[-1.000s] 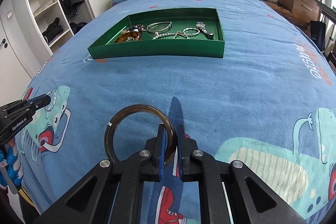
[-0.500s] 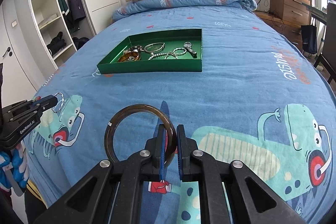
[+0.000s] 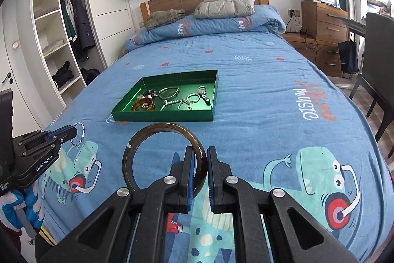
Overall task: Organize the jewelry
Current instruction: 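Carry and drop the twisted ring into the green tray while the right tool releases the brown bangle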
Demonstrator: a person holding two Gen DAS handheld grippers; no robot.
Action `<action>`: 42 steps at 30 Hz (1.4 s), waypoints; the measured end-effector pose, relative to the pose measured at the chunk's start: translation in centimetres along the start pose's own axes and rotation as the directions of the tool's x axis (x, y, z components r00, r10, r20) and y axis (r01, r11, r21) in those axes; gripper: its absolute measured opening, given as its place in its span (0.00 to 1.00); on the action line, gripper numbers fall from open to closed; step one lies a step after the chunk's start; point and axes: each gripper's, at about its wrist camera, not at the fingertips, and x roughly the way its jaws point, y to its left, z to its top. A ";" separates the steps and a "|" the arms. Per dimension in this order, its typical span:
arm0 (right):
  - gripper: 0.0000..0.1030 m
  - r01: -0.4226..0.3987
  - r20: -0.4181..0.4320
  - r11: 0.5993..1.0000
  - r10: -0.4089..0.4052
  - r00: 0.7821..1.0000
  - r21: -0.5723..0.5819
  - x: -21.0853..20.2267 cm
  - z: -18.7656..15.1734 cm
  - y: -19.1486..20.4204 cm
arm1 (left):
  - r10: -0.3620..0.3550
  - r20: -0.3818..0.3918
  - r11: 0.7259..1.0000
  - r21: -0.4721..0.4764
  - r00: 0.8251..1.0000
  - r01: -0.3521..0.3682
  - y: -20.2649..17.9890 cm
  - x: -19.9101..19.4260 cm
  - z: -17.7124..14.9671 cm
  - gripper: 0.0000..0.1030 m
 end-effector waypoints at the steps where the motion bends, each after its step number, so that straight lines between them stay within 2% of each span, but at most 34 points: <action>1: 0.09 0.005 0.011 1.000 -0.005 1.000 -0.002 -0.1 0.6 -0.1 | -0.002 0.006 1.000 -0.006 1.000 0.002 0.3 0.1 0.6 0.05; 10: 0.09 0.042 0.115 0.999 -0.038 0.993 -0.024 1.1 8.2 0.1 | 0.007 0.061 0.996 -0.088 0.998 -0.002 4.7 2.8 8.0 0.05; 14: 0.09 0.041 0.157 0.999 -0.038 0.987 -0.017 2.9 11.6 0.4 | 0.020 0.073 0.995 -0.094 0.997 -0.013 5.8 4.8 10.7 0.05; 21: 0.09 0.023 0.153 1.000 -0.023 0.988 0.001 8.5 15.3 0.8 | 0.002 0.025 0.997 -0.076 1.000 0.000 5.1 10.4 13.1 0.05; 28: 0.09 0.020 0.048 1.000 -0.019 0.999 -0.020 16.0 14.7 2.0 | -0.045 -0.067 0.999 -0.029 0.997 0.043 1.7 17.1 12.1 0.05; 33: 0.09 0.036 -0.034 0.999 -0.037 0.999 -0.035 20.6 13.1 2.3 | -0.042 -0.118 0.999 0.009 0.992 0.044 0.0 21.2 11.2 0.05; 42: 0.09 0.051 -0.160 0.994 -0.067 0.985 -0.100 26.8 10.7 3.3 | -0.009 -0.196 1.000 -0.011 0.981 0.007 0.6 28.1 12.6 0.05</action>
